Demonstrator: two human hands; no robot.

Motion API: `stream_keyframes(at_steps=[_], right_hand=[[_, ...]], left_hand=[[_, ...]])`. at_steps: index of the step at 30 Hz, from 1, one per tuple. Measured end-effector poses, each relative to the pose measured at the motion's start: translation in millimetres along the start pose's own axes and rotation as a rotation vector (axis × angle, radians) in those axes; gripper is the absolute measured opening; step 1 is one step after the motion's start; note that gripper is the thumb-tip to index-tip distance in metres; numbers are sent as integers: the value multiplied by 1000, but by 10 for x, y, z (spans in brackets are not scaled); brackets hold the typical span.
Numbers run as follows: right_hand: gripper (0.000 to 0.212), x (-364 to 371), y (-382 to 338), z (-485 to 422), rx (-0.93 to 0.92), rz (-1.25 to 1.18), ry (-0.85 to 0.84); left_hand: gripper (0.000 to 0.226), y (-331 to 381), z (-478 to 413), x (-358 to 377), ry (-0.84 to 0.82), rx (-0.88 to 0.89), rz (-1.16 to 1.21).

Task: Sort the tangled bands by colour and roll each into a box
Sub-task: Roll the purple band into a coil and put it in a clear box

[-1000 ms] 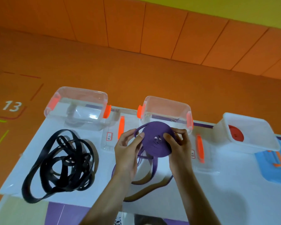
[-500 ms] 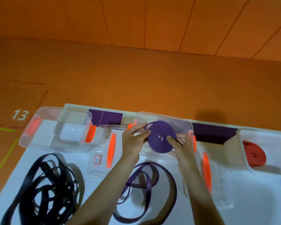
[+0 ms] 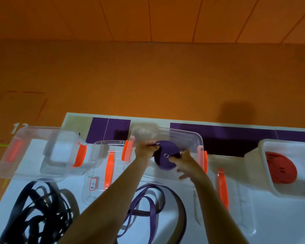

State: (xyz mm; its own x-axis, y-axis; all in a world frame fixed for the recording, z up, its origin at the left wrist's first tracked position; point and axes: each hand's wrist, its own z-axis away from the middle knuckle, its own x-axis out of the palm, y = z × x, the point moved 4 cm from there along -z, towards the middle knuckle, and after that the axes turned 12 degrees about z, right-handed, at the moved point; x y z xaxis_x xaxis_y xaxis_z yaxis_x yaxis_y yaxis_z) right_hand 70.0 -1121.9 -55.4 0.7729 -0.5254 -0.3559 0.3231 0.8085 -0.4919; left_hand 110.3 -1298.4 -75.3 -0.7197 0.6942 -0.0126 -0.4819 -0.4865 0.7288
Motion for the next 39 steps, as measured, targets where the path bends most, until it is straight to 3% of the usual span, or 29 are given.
stream_keyframes(at_steps=[3,13,17,21,24,27,30,33,39], right_hand=[[40,69,36,-136,37,40,-82],[58,305,181,-537,97,76,-36],[57,323,217,-613,-2,292,77],[42,337,152,-514,-93,467,151],[42,244,56,-246,-189,538,199],[37,164,-66,218,-447,464,380],[17,220,-61,698,-747,513,638],[10,333,65,980,-831,581,723],[27,480,331,1146,-820,681,748]], left_hand=[[34,-58,-186,43,42,30,-90],[33,-287,-453,16,70,73,-340],[31,-339,-493,9,110,70,-319],[32,-254,-453,33,190,65,-496],[26,-121,-324,103,130,98,-568],[20,59,3,96,-5,245,-751],[21,275,572,-91,-126,592,-925],[11,324,1148,-397,-163,921,-1090],[15,47,1408,-842,-229,955,-1287]])
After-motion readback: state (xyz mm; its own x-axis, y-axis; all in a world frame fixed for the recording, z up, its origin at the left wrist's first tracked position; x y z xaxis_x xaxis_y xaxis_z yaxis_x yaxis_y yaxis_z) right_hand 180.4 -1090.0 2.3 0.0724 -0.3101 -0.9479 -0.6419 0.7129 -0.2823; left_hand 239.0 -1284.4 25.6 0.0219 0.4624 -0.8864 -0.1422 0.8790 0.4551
